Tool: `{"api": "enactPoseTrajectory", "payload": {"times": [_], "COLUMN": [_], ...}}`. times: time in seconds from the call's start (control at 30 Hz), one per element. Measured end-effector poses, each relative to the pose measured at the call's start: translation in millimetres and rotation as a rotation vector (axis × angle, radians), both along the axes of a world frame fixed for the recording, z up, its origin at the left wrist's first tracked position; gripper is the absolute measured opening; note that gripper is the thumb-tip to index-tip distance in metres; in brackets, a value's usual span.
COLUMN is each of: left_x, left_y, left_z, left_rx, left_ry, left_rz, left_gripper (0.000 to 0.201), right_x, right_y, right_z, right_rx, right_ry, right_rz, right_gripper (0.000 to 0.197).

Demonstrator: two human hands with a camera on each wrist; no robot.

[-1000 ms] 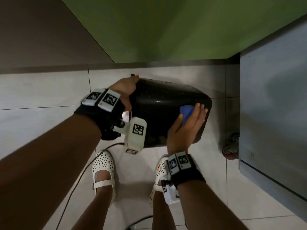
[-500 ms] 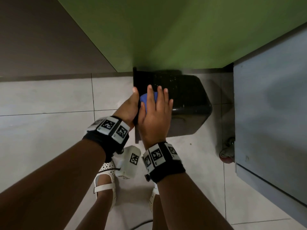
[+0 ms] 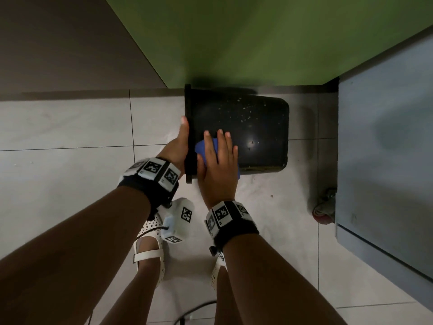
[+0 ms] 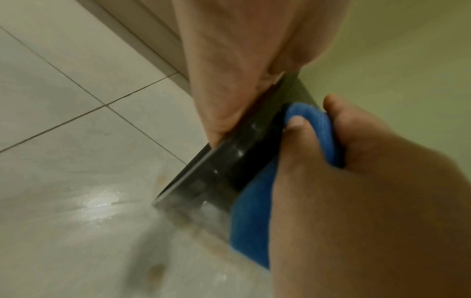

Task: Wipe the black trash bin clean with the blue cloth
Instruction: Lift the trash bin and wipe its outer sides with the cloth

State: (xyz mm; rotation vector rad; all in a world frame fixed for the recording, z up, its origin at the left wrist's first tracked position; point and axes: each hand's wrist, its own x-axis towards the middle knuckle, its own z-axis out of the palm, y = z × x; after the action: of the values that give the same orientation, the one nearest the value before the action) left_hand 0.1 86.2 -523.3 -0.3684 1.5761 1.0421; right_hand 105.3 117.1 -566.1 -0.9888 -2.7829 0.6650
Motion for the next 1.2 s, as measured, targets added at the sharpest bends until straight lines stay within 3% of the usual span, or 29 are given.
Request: {"api": "enactPoseTrajectory", "payload": {"times": [0.1,0.23,0.53,0.6,0.73,0.83,0.9,1.0,1.1,1.2], "left_x": [5.7,10.7,9.0,8.4,12.8,15.9,14.6,13.7,15.3,13.8], "left_y": [-1.6,7.9,12.9,12.6,10.5,8.7,9.9,11.4,11.7,11.6], "left_z": [-9.8,-4.7,-10.0,-10.5,-12.9,-14.6,-13.7,-10.7,-10.0,-12.1], "left_rx": [-0.146,-0.226,-0.212,-0.207,-0.201,-0.204,-0.200,-0.201,-0.200,-0.207], "left_ry": [0.188,0.368,0.471,0.474,0.460,0.462,0.462,0.461,0.480,0.473], "left_rz": [-0.153,-0.138,-0.131,-0.131,-0.086,-0.069,-0.054,-0.050,-0.067,-0.069], "left_gripper": [0.089,0.067,0.061,0.060,0.053,0.053,0.053,0.057,0.051,0.053], "right_x": [5.9,9.0,48.6,56.2,67.1,64.4,57.7,40.4,21.1,-5.4], "right_y": [-3.2,5.3,79.2,94.8,113.0,107.7,103.2,78.5,37.6,-4.4], "right_z": [-7.7,-10.5,-22.6,-23.3,-34.0,-42.9,-43.8,-28.8,-19.0,-15.5], "right_rx": [-0.005,-0.001,0.024,-0.109,-0.529,-0.590,-0.573,-0.342,-0.094,-0.077], "right_ry": [-0.010,0.025,0.022,0.028,0.091,0.107,0.158,0.209,0.125,0.019], "right_rz": [0.008,0.017,-0.363,-0.506,-1.088,-1.286,-1.392,-1.299,-0.930,-0.510], "right_gripper": [0.049,0.047,0.048,0.048,0.044,0.058,0.056,0.051,0.052,0.052]}}
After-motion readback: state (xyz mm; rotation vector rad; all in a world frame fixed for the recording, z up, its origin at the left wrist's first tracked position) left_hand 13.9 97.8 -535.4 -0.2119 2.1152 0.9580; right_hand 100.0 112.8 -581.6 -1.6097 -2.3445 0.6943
